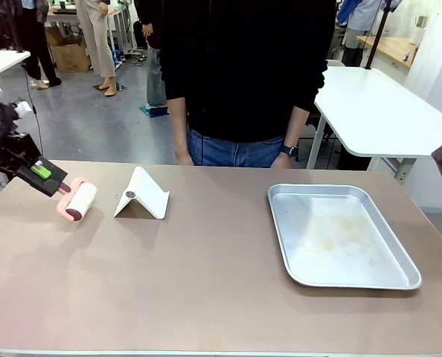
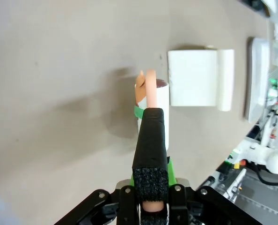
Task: Clean the surface of the table.
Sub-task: Clean the area not pointed to by the person.
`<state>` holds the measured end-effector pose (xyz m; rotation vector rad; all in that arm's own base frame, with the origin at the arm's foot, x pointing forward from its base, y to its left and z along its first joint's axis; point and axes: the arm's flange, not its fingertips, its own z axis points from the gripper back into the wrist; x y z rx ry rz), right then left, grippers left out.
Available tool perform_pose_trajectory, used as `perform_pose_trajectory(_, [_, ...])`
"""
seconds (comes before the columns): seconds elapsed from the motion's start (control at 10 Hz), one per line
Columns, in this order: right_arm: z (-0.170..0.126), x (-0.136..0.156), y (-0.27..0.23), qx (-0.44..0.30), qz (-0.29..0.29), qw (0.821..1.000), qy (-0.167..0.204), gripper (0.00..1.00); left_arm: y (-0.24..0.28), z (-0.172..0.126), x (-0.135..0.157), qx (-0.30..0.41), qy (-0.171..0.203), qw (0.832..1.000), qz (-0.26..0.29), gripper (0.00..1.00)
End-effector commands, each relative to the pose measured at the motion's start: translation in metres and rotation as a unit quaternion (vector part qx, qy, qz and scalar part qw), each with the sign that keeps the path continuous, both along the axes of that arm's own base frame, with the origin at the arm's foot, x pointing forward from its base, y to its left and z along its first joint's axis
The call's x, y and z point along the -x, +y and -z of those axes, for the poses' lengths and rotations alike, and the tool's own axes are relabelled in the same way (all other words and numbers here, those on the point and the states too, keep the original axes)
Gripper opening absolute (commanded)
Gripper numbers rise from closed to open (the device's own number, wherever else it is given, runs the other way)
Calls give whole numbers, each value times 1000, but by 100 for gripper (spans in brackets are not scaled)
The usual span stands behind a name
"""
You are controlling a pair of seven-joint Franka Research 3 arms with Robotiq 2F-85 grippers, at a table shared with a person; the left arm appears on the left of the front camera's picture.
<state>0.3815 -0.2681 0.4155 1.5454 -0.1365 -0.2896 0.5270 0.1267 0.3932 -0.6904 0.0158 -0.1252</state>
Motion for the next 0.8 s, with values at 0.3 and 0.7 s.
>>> perform_pose_trajectory(0.3, [-2, 0, 0, 1, 0, 1000, -2, 10, 38, -56, 71, 77, -88, 993, 22, 22])
perform_pose_trajectory(0.7, [-2, 0, 0, 1, 0, 1000, -2, 10, 58, -62, 130, 74, -78, 994, 12, 22])
